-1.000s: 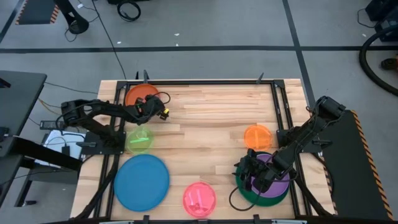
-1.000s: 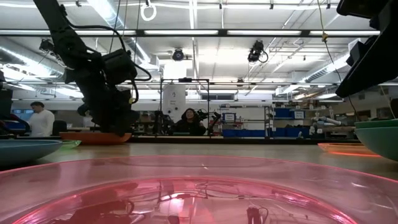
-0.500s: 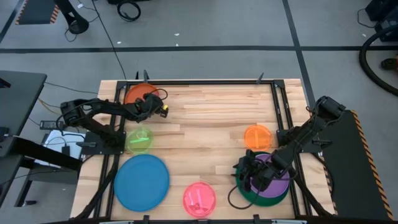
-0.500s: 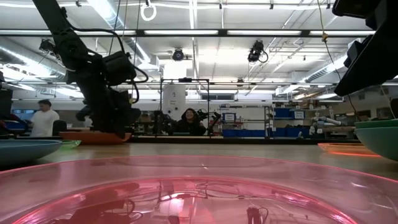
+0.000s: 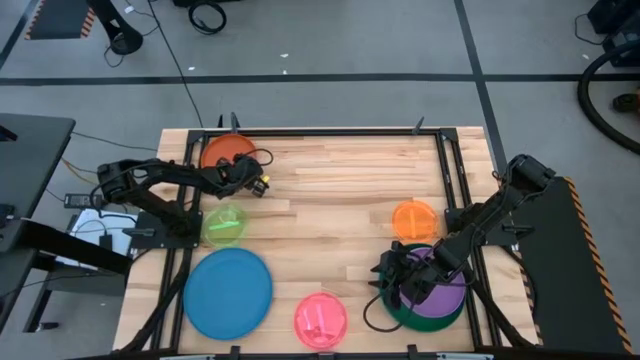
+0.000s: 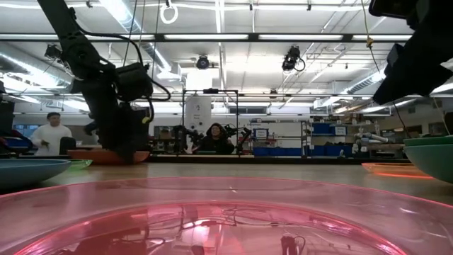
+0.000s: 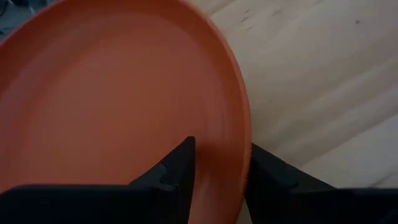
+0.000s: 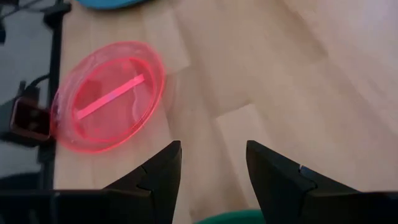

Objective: Stack plastic plates
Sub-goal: Stack the orange plate on top of the purple plate

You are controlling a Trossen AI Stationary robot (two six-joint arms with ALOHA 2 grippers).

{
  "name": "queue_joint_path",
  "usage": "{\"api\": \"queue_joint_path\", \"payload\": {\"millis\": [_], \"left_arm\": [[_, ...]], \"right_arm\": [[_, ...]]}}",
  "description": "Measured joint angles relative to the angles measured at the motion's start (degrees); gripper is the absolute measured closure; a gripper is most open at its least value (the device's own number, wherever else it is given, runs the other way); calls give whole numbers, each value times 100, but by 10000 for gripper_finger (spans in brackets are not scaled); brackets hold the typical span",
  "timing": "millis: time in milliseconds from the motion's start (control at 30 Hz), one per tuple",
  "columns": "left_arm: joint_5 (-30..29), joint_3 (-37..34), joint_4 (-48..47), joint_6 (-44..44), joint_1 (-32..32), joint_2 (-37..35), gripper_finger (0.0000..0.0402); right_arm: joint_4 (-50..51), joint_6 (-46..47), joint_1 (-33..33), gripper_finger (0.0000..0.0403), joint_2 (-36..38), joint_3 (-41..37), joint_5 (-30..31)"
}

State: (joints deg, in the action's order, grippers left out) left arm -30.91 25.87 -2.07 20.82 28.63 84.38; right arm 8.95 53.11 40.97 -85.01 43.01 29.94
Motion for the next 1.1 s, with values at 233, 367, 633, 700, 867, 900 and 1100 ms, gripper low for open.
{"api": "queue_joint_path", "payload": {"millis": [233, 367, 633, 700, 867, 900, 1100], "left_arm": [[-202, 12, -405, 72, -272, -13, 353], [-303, 9, -259, -268, -624, -13, 387], [12, 961, -936, -1025, -2189, -50, 387], [42, 1505, -1348, -1347, -2651, -48, 387], [-15, 2735, -1657, -1874, -3696, -35, 387], [3, 2887, -1638, -1986, -3887, -35, 387], [430, 3104, -1325, -2133, -4813, -11, 387]], "right_arm": [[586, -697, 186, 218, 0, 708, -253], [1075, -1270, 285, 223, 4, 1199, 2], [1483, -2813, 397, 224, 4, 1646, 87], [1449, -3295, 402, 224, 4, 1682, 202], [1299, -4347, 402, 219, 4, 1682, 836], [1280, -4522, 401, 217, 4, 1682, 969], [894, -5070, 191, 199, 4, 1682, 776]]}}
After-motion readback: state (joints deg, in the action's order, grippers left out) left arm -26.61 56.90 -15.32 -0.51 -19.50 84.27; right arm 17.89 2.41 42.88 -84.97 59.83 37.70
